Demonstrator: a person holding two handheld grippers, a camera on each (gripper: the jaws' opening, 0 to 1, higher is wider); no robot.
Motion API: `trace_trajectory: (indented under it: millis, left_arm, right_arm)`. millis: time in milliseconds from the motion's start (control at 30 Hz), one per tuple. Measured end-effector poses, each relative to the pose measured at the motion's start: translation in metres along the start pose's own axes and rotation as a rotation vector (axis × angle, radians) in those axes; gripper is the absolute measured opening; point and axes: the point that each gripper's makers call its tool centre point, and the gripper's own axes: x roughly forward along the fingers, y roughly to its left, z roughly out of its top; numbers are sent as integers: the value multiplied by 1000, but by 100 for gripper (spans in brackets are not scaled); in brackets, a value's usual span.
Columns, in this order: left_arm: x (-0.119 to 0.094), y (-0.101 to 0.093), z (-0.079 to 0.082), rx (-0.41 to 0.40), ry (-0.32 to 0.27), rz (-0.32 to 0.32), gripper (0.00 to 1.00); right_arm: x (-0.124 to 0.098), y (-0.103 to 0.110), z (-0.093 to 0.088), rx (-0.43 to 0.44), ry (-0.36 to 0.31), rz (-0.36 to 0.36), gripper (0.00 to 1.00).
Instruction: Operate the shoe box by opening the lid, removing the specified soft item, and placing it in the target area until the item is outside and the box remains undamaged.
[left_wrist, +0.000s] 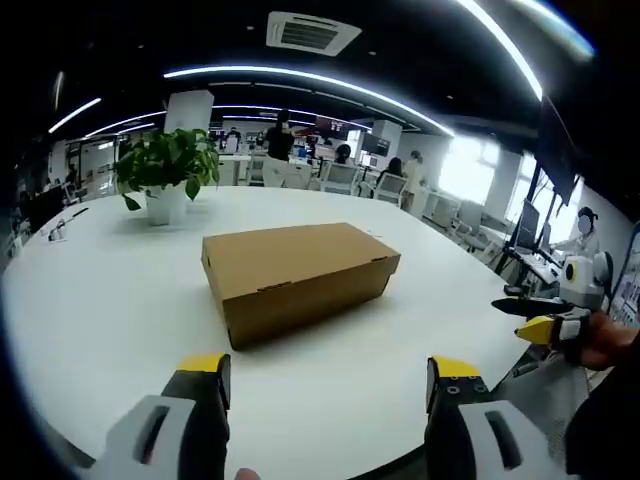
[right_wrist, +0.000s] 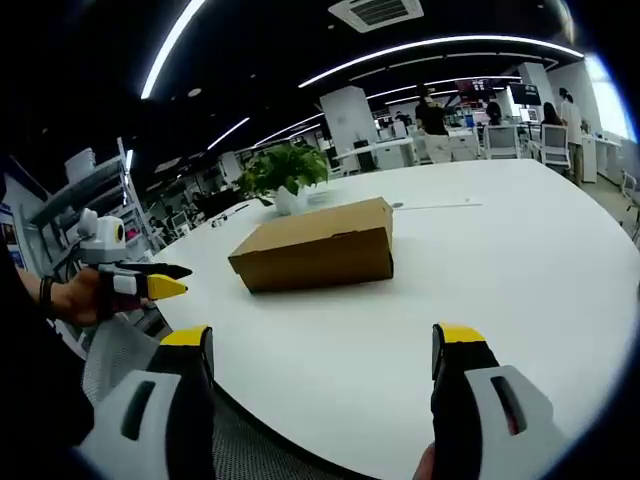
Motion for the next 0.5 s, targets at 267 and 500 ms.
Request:
trace_trajectory:
  millis: [267,500]
  left_arm:
    - [1,0,-1,1,4,2,81]
    - [0,0,-1,5,5,4,81]
  right_arm:
    - [1,0,-1,0,5,1,85]
    - [1,1,-2,-2,12,5,85]
